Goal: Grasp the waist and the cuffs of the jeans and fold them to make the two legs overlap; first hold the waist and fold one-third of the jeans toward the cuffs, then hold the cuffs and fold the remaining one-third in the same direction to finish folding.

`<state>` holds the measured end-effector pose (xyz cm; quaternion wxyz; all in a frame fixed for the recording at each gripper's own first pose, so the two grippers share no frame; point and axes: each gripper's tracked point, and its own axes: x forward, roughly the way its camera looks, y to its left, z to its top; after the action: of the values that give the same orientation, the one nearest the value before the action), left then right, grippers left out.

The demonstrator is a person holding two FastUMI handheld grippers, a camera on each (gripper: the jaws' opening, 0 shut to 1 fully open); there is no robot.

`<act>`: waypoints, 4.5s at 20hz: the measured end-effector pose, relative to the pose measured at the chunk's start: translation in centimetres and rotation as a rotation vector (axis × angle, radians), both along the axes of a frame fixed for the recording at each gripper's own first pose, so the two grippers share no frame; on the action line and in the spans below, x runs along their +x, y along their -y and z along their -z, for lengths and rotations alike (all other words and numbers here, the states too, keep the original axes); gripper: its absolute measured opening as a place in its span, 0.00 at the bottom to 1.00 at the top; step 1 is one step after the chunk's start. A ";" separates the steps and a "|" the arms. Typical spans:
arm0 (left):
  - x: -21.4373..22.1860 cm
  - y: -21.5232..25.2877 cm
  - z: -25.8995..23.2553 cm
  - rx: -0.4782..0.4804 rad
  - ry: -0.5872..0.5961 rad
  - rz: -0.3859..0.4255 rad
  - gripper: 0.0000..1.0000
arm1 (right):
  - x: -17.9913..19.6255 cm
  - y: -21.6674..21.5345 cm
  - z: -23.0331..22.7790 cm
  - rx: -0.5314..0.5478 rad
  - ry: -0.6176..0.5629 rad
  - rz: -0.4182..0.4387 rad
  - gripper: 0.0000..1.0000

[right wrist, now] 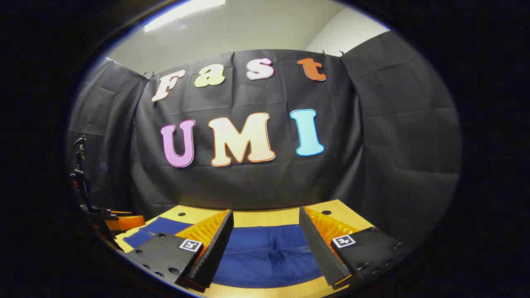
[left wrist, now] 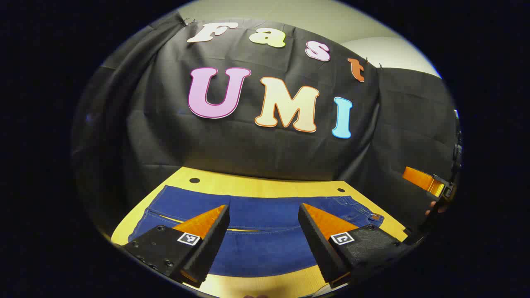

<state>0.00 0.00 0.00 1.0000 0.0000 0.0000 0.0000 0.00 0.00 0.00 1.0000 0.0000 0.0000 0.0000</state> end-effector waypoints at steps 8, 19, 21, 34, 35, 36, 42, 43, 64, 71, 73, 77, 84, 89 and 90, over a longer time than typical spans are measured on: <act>-0.3 -1.8 2.4 0.006 -0.071 0.037 0.98 | -0.1 0.6 1.2 0.014 -0.040 0.040 0.94; 0.2 -7.1 8.9 0.044 -0.222 0.106 0.95 | -0.1 -1.9 5.2 0.009 -0.142 0.031 0.98; -0.2 -8.5 10.8 0.078 -0.284 0.140 0.96 | -0.1 -2.6 6.3 0.009 -0.172 0.013 0.98; -5.4 -18.4 21.2 0.479 -0.796 0.426 0.96 | -1.3 -3.1 10.3 -0.008 -0.316 -0.039 0.94; -5.2 -18.9 21.4 0.486 -0.809 0.427 0.95 | -1.3 -3.0 10.3 -0.013 -0.321 -0.035 0.94; -5.1 -19.4 21.6 0.488 -0.825 0.425 0.94 | -1.3 -2.8 10.5 -0.018 -0.324 -0.031 0.98; -4.5 -20.1 22.0 0.560 -0.849 0.444 0.86 | -1.3 -1.6 11.3 -0.019 -0.344 -0.002 0.98; -4.6 -20.0 22.0 0.566 -0.851 0.449 0.86 | -1.3 -1.4 11.4 -0.010 -0.348 0.003 0.98; -3.4 -20.3 22.1 0.546 -1.023 0.385 0.00 | 1.2 2.3 17.0 -0.086 -0.537 -0.194 0.94; -3.1 -20.3 22.4 0.498 -1.057 0.214 0.00 | 1.6 10.1 24.3 -0.344 -0.821 -0.401 0.99; -3.1 -20.2 22.4 0.496 -1.071 0.185 0.00 | 1.7 12.0 26.3 -0.412 -0.889 -0.458 0.99; -3.1 -20.3 22.6 0.490 -1.090 0.139 0.00 | 1.9 14.2 29.2 -0.539 -0.977 -0.563 0.95; -3.0 -20.4 22.6 0.499 -1.092 0.110 0.00 | 1.8 14.5 32.4 -0.586 -1.061 -0.670 0.99; -2.9 -20.3 22.7 0.498 -1.091 0.111 0.00 | 2.0 15.1 32.2 -0.574 -1.065 -0.678 0.96; -3.0 -20.4 22.7 0.491 -1.091 0.109 0.00 | 2.3 15.4 31.8 -0.566 -1.067 -0.658 0.89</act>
<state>-2.96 20.36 -22.72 0.8249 0.2312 0.5133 -0.0511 2.31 -15.44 -31.83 0.7726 -0.2610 0.4926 0.3038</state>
